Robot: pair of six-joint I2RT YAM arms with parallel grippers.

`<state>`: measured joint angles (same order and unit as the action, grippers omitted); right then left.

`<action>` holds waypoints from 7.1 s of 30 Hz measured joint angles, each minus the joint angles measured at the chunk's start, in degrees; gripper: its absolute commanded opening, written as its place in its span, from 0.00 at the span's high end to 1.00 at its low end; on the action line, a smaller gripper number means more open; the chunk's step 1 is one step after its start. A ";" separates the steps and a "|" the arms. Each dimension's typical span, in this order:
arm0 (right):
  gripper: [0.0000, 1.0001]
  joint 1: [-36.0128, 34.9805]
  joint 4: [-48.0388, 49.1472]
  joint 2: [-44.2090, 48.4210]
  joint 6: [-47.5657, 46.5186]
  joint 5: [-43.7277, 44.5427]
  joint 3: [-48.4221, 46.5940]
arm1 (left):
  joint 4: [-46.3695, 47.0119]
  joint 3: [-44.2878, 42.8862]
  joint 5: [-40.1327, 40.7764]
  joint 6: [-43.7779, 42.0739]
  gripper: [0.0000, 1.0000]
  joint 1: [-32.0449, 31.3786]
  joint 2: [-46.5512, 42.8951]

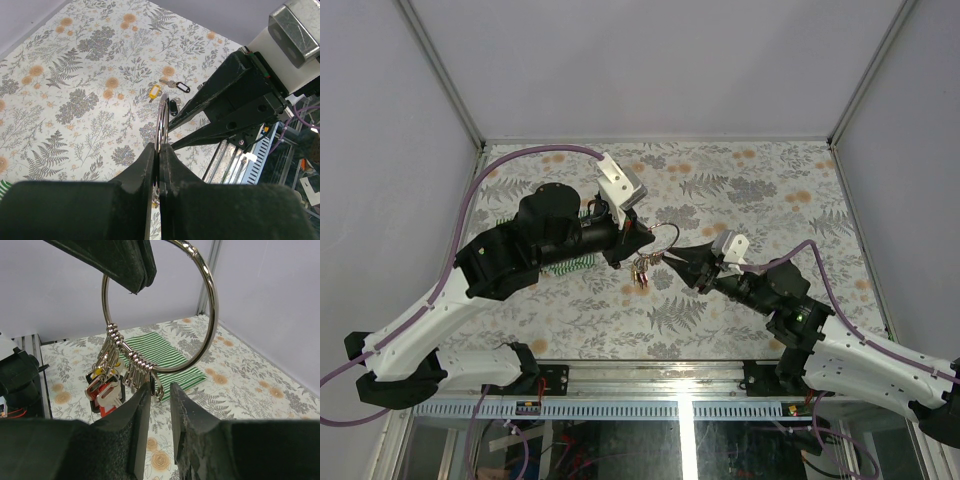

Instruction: Put the keys on the keyring

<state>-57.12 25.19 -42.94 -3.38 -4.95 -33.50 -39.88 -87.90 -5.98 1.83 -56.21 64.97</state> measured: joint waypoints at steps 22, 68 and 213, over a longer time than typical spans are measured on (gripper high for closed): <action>0.71 0.00 -0.02 0.20 -0.31 2.38 0.00 | 0.02 0.00 -0.24 0.00 1.00 0.00 -0.02; 0.89 0.00 2.60 -1.73 0.13 3.06 0.00 | 0.44 0.04 -0.22 0.00 1.00 0.00 -0.02; 0.46 -0.13 -33.83 2.43 52.59 20.98 -18.86 | 32.72 29.90 -9.07 -14.14 1.00 0.02 -10.78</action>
<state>-57.25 -8.64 -40.51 49.21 16.03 -52.36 -7.16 -58.00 -15.05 -12.32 -56.18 54.19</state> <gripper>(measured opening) 0.535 0.038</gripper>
